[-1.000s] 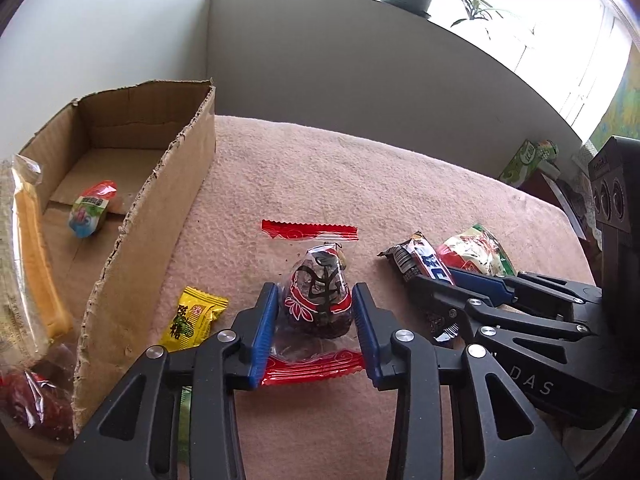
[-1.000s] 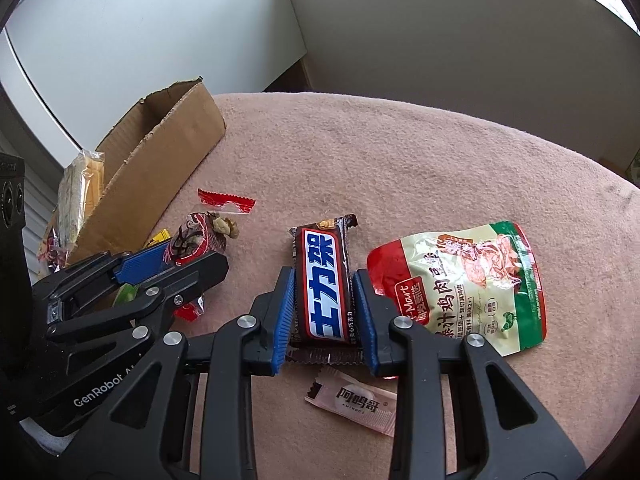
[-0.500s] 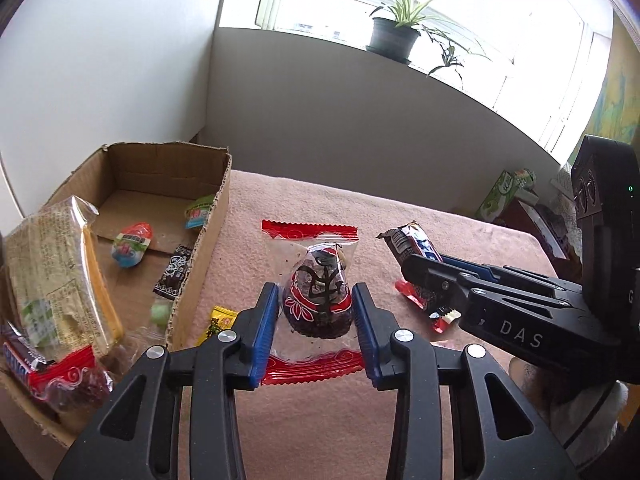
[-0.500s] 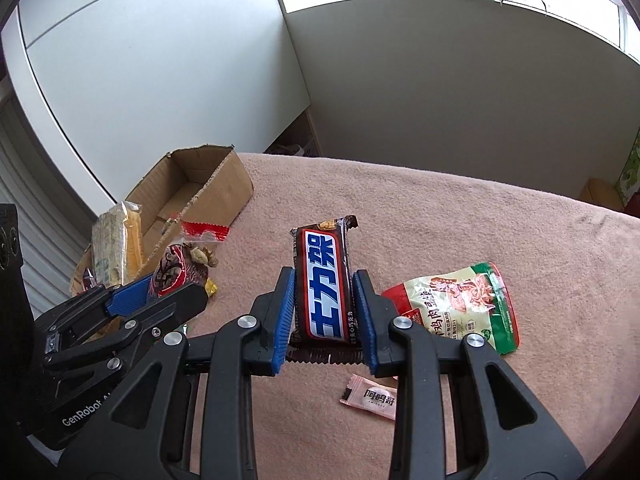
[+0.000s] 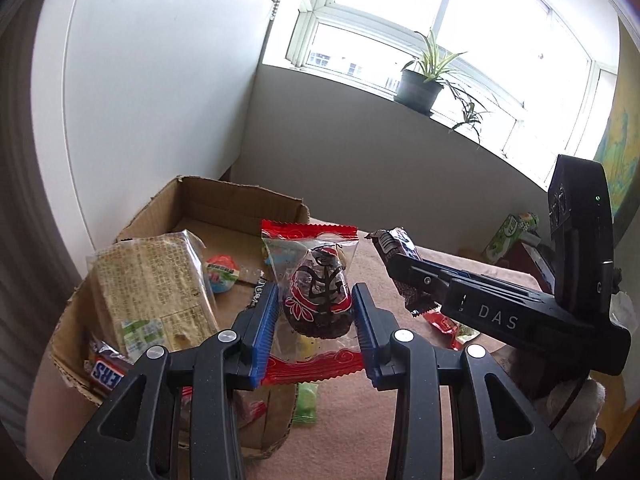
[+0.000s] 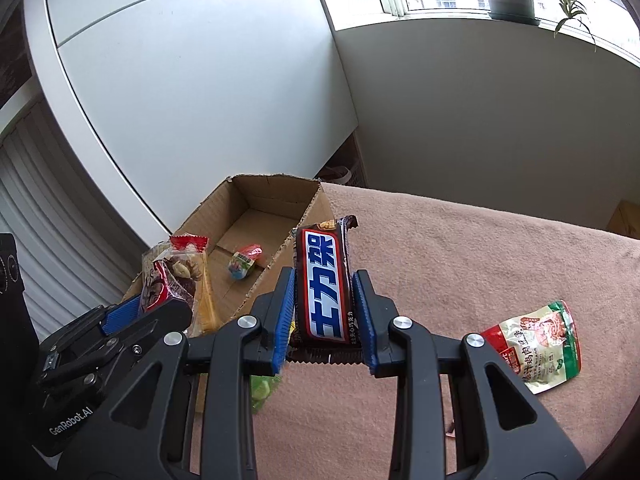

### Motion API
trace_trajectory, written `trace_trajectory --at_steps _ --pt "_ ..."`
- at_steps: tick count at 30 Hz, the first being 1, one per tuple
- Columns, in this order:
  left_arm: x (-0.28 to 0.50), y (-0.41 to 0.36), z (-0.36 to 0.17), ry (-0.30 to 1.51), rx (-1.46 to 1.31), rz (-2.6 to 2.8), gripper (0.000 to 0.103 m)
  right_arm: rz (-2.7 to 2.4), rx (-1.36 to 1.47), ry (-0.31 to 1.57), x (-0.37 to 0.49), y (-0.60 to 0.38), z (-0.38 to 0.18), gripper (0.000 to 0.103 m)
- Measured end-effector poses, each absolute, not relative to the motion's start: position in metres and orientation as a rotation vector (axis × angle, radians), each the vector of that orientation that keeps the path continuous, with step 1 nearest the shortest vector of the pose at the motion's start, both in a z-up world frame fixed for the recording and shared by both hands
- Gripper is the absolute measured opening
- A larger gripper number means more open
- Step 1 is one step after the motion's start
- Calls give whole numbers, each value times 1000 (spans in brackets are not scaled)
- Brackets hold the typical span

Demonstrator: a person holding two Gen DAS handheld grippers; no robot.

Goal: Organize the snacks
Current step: 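Carry the chocolate bar with the right gripper while the left gripper carries the red candy over the box, then open both grippers to drop the chocolate bar and red candy into the box, then lift both open grippers away from the box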

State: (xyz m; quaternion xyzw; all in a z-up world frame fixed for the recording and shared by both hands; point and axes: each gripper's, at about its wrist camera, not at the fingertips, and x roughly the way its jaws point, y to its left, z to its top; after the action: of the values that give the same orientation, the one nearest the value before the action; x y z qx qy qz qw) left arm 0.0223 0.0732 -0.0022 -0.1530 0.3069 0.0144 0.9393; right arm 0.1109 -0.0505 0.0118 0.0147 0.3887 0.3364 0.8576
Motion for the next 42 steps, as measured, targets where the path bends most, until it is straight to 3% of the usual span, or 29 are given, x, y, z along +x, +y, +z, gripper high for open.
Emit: trace_trajectory --at_steps 25,27,29,31,33,42 --pt "34 119 -16 667 -351 81 36 762 65 858 149 33 -11 31" --pt "36 119 -18 673 -348 79 37 759 55 847 148 35 -9 35" --pt "37 118 -18 677 -338 85 38 752 52 831 147 36 -7 56" --pt "37 119 -19 680 -335 89 40 746 56 817 147 34 -5 64" --pt "36 120 -19 677 -337 96 48 741 54 815 147 31 -3 64" --pt "28 126 -16 663 -349 98 48 729 60 790 134 17 5 74"
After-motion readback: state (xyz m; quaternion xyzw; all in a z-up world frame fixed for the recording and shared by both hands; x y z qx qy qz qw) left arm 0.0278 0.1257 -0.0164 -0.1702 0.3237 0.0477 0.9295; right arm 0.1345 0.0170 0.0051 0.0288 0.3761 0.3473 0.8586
